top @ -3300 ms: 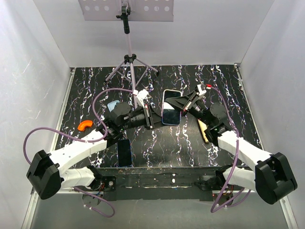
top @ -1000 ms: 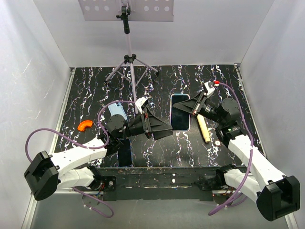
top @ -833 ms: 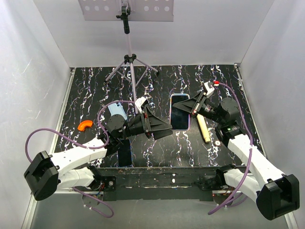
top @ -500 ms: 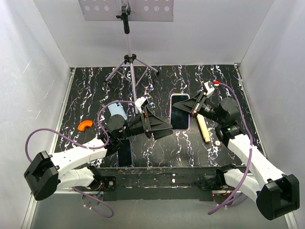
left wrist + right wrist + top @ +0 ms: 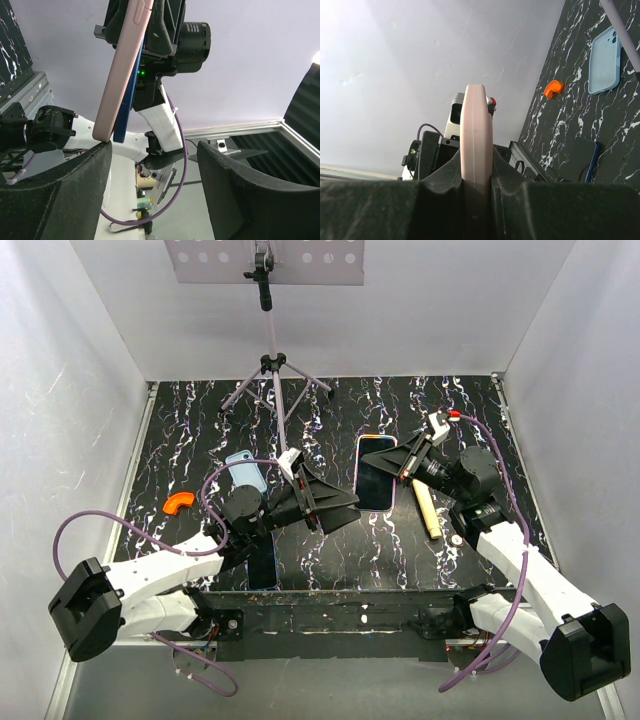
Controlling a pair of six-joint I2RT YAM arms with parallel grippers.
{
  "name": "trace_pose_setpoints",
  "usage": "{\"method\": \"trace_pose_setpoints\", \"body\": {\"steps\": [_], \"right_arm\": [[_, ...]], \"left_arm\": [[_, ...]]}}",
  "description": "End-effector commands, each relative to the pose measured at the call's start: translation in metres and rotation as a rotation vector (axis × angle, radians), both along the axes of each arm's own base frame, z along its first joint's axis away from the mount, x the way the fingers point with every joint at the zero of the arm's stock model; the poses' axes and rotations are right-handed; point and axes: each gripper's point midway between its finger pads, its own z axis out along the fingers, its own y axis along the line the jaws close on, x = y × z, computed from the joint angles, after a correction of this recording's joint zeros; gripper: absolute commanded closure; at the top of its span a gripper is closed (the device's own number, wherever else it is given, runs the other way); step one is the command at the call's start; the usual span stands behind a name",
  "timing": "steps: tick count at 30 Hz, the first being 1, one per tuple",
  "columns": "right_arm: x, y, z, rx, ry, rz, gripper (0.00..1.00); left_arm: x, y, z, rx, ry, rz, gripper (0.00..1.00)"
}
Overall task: Take the phone out of the phone case
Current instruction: Remove the phone case from the phone.
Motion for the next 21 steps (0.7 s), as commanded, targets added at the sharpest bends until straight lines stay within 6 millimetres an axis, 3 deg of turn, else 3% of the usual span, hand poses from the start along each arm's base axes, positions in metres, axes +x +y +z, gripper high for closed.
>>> {"method": "trace_pose_setpoints", "body": {"steps": [1,10,21], "right_arm": [[-0.024,0.011,0.025,0.049,-0.089,0.082,0.99],[-0.037,0.030,0.011,0.025,-0.078,0.119,0.99],[-0.047,0.044,0.002,0.015,-0.060,0.148,0.99]], "left_arm": [[0.030,0.013,0.014,-0.036,0.017,0.188,0.34],[0.051,0.021,0.028,-0.058,0.002,0.319,0.49],[0.076,0.031,0.030,0.008,-0.080,0.490,0.65]]}}
